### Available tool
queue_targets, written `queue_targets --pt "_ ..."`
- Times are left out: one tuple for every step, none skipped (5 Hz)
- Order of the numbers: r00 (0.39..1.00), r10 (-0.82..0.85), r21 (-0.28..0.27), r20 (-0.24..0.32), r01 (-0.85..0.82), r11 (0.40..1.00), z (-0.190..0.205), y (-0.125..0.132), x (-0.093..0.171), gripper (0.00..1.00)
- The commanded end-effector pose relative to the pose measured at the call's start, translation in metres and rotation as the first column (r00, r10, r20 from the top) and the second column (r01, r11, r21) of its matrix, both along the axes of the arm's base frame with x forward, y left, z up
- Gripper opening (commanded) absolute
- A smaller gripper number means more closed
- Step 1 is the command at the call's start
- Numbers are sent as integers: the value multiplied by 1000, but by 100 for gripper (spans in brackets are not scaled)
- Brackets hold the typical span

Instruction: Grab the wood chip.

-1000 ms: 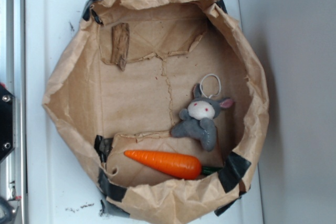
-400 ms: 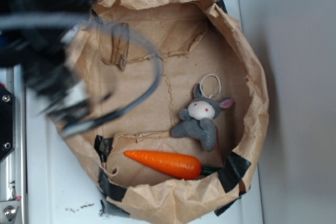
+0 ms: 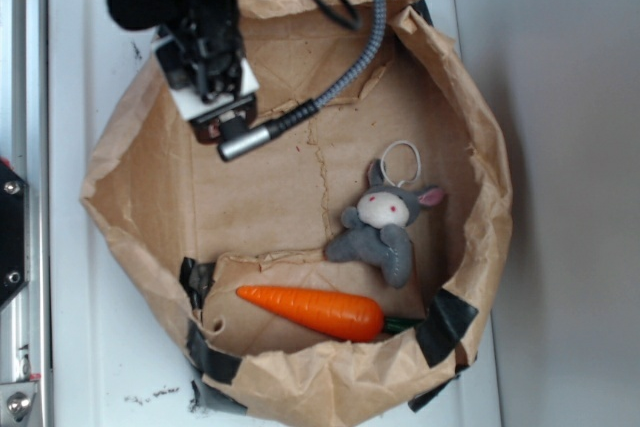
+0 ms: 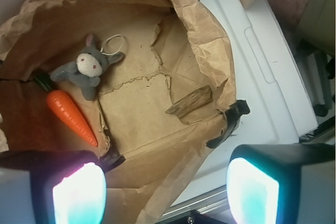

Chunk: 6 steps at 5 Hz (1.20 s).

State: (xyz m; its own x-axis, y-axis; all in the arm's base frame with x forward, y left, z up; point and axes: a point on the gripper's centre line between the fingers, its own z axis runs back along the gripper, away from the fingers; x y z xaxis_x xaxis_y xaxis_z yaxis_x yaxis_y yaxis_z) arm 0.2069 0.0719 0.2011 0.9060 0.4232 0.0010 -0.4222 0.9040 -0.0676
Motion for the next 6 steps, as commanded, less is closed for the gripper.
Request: queue_targets --pt "964 262 21 37 -263 965 -27 0 13 100" --pt "870 488 115 63 -492 863 -60 -18 23 100" --pt "780 625 165 22 -619 768 -93 -26 31 100" --pt "694 720 243 -2 -698 673 -123 -16 36 100" --pt "618 783 277 -79 -740 612 -139 13 26 100" --pt "618 783 277 -79 -740 612 -139 13 26 100"
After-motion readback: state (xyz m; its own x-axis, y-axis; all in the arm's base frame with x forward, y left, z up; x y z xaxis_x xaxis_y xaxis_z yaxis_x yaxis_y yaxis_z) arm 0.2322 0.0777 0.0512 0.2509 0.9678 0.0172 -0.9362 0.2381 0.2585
